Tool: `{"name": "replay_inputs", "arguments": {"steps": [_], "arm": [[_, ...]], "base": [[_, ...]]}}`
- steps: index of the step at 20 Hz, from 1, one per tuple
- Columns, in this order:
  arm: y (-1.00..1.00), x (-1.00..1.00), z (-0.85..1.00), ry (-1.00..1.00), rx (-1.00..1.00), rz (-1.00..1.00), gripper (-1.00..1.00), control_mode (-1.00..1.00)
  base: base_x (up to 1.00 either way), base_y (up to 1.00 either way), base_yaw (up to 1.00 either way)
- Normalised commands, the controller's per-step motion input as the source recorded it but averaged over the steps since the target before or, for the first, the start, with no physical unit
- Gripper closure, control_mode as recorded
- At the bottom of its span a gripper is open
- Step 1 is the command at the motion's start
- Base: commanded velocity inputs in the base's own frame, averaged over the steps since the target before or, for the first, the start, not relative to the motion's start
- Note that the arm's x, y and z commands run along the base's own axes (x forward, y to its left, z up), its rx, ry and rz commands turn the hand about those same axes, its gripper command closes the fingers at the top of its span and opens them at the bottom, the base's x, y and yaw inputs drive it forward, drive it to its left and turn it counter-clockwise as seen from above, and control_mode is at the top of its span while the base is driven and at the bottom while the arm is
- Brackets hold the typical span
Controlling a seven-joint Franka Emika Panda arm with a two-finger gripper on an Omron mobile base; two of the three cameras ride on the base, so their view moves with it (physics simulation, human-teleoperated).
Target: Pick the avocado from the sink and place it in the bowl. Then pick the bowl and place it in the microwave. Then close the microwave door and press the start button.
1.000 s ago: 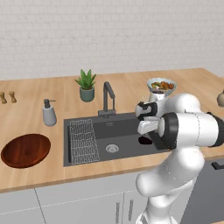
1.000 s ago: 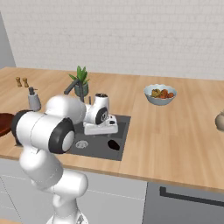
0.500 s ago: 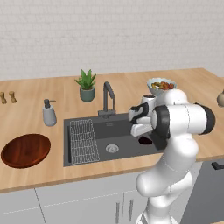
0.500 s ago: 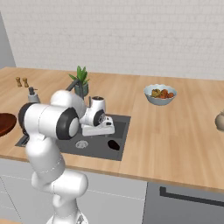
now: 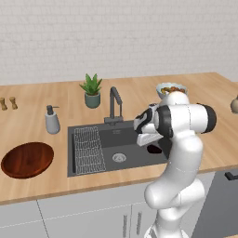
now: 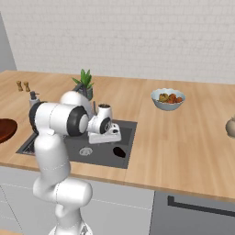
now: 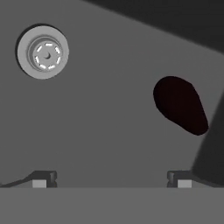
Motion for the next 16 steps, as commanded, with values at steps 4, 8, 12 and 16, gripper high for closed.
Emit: {"name": "replay_inputs", "arguments": {"steps": [4,8,12,16], "arm": [[-0.08,0.2,-0.32,-0.02,0.0,0.05,-1.0,-1.0],[-0.06,0.27,-0.37,-0.02,0.0,0.05,-1.0,-1.0],[-0.1,0.3,-0.25,-0.03,0.0,0.04,-1.0,-1.0],[-0.21,0.19,-0.06,-0.1,0.0,0.01,-1.0,-1.0]], "base": [[0.0,0.0,0.0],[0.0,0.0,0.0],[0.0,0.0,0.0],[0.0,0.0,0.0]]}}
